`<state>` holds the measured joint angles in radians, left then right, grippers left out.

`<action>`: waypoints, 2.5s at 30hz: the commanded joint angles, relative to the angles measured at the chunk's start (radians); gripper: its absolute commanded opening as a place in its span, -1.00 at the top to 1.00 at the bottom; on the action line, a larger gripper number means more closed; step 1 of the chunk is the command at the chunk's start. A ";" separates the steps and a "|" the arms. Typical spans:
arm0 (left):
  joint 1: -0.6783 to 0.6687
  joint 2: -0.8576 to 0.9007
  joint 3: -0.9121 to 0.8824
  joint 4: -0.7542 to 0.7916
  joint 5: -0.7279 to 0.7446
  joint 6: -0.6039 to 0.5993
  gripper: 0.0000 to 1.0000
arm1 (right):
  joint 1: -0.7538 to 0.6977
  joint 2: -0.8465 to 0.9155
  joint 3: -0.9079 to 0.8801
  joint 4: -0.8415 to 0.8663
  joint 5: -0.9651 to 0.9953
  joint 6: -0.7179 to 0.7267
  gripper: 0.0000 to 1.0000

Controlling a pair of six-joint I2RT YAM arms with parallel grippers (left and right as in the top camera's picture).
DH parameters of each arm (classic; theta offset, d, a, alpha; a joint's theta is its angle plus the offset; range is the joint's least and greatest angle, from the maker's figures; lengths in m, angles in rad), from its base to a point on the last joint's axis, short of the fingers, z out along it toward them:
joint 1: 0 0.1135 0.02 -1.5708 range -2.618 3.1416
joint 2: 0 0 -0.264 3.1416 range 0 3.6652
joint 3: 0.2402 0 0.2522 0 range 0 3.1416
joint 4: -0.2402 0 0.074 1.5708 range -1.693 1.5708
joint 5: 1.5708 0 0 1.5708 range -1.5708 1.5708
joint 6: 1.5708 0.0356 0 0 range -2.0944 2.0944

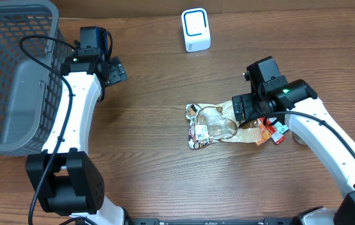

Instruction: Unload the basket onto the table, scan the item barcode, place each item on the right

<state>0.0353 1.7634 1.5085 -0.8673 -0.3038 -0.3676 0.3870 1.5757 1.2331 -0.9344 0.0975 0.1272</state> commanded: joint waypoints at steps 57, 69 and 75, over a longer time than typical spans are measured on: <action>0.003 -0.009 0.011 0.003 -0.017 -0.014 -1.00 | -0.293 -1.572 -1.172 1.252 -0.052 0.151 -1.00; 0.003 -0.009 0.011 0.003 -0.017 -0.014 -0.99 | -0.293 -1.572 -1.225 0.882 -0.067 0.195 -1.00; 0.003 -0.009 0.011 0.003 -0.017 -0.014 -1.00 | -0.293 -1.572 -1.225 0.852 -0.080 0.180 -1.00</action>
<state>0.0353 1.7634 1.5085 -0.8669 -0.3038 -0.3676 0.0986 0.0120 0.0181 -0.0895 0.0265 0.3103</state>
